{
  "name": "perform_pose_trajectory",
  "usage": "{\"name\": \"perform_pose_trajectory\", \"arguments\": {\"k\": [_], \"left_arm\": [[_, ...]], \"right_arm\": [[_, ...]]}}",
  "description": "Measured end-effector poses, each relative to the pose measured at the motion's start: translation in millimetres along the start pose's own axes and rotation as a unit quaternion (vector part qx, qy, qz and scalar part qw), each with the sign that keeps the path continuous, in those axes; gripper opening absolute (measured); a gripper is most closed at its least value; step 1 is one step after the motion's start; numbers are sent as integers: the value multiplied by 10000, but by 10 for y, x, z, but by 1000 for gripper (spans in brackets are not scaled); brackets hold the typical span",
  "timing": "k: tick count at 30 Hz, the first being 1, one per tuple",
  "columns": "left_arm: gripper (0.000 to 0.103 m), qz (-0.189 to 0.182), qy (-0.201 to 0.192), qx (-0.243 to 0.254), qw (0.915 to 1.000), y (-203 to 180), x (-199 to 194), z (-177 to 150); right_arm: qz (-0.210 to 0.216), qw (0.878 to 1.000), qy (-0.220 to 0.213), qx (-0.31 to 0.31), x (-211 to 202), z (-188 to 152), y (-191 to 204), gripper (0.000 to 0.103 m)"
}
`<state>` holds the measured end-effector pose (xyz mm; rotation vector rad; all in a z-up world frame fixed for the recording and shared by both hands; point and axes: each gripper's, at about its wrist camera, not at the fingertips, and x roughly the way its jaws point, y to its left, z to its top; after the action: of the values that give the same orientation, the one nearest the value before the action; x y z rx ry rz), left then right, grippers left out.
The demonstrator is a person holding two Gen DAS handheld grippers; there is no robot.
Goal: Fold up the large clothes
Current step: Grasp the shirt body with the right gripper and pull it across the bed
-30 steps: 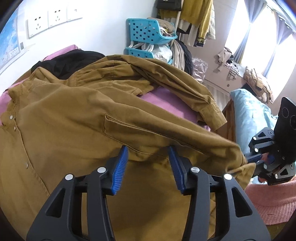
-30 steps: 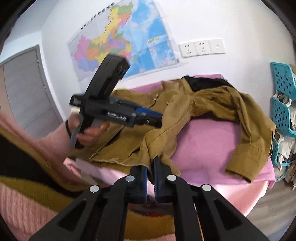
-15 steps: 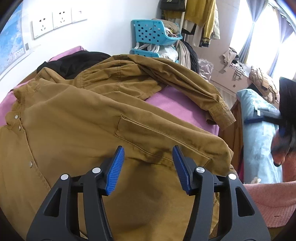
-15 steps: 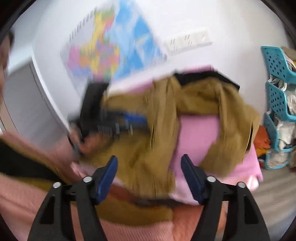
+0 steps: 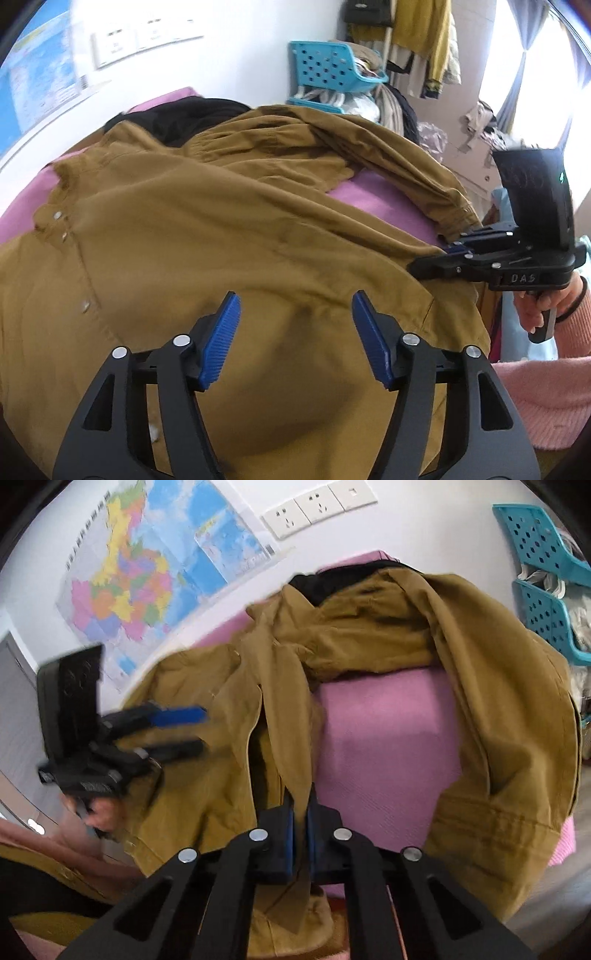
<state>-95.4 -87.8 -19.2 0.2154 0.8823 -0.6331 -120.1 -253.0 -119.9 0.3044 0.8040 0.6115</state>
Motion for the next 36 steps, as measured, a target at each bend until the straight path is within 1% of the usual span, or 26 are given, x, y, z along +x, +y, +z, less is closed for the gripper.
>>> {"name": "perform_pose_trajectory", "arguments": {"k": [2,3,4,5,6,7,8,9,11,12,13,15,17,18,20,21,22,23,24,25,27,28,30,32,33,36], "left_arm": [[66,56,-17,-151,9999,127,-68,-64],[67,92,-17,-219,9997,190,-103,-95],[68,133,-8,-294,9995,261,-144,-136],[68,225,-15,-351,9991,323,-185,-173],[68,288,-26,-390,9988,364,-212,-197],[69,317,-41,-435,9985,419,-252,-219],[70,319,-59,-469,9984,460,-283,-232],[71,356,-93,-525,9979,520,-321,-242],[72,438,-137,-605,9971,624,-375,-230],[72,495,-151,-629,9967,660,-388,-215],[72,543,-164,-662,9962,704,-399,-188],[72,578,-195,-706,9956,763,-408,-108],[72,634,-215,-689,9954,769,-395,-23],[72,658,-218,-645,9955,773,-380,37],[72,706,-210,-569,9957,758,-350,122],[72,736,-199,-515,9958,750,-319,182],[72,757,-190,-469,9958,745,-292,228],[72,758,-181,-428,9960,740,-260,278],[72,739,-170,-406,9963,737,-218,337],[72,728,-145,-387,9965,738,-165,400],[72,725,-107,-323,9968,731,-82,495],[72,745,-92,-292,9968,725,-36,541],[72,714,-55,-239,9971,739,74,646],[72,712,-29,-228,9972,769,181,749],[72,694,-1,-226,9973,794,262,804],[72,767,214,-238,9965,866,587,958]], "right_arm": [[-62,9999,158,-24,55,-1,-3,7],[-49,9998,184,-63,40,16,8,10],[-47,9999,73,-99,-34,65,22,19],[-43,9999,-54,-103,-84,114,18,25],[1,9994,-305,-135,-201,195,19,38],[-31,9986,-491,-175,-269,269,15,45],[-177,9972,-703,-204,-347,371,1,52],[-428,9946,-922,-223,-428,506,-29,66],[-853,9900,-1066,-342,-464,737,-84,69],[-1237,9853,-1082,-472,-442,910,-119,75],[-1510,9809,-1072,-594,-390,1071,-143,83],[-1694,9782,-965,-718,-287,1306,-246,89],[-1730,9809,-552,-702,-58,1565,-427,89],[-1697,9823,-300,-732,100,1680,-483,89],[-1594,9837,-26,-833,283,1770,-562,85],[-1557,9843,164,-816,410,1838,-613,70],[-1507,9854,274,-740,451,1839,-688,39],[-1365,9879,400,-614,501,1890,-747,24],[-1327,9886,442,-560,540,1900,-769,18],[-1394,9878,385,-583,499,1934,-784,12],[-1248,9904,161,-570,338,2031,-804,8],[-1319,9895,-186,-569,203,2091,-838,6],[-1365,9877,-731,-227,-135,2186,-1012,6],[-1333,9857,-1020,152,-334,2237,-1222,5],[-1302,9853,-1053,335,-365,2244,-1330,5],[-1563,9847,-608,477,-114,2217,-1498,6]]}}
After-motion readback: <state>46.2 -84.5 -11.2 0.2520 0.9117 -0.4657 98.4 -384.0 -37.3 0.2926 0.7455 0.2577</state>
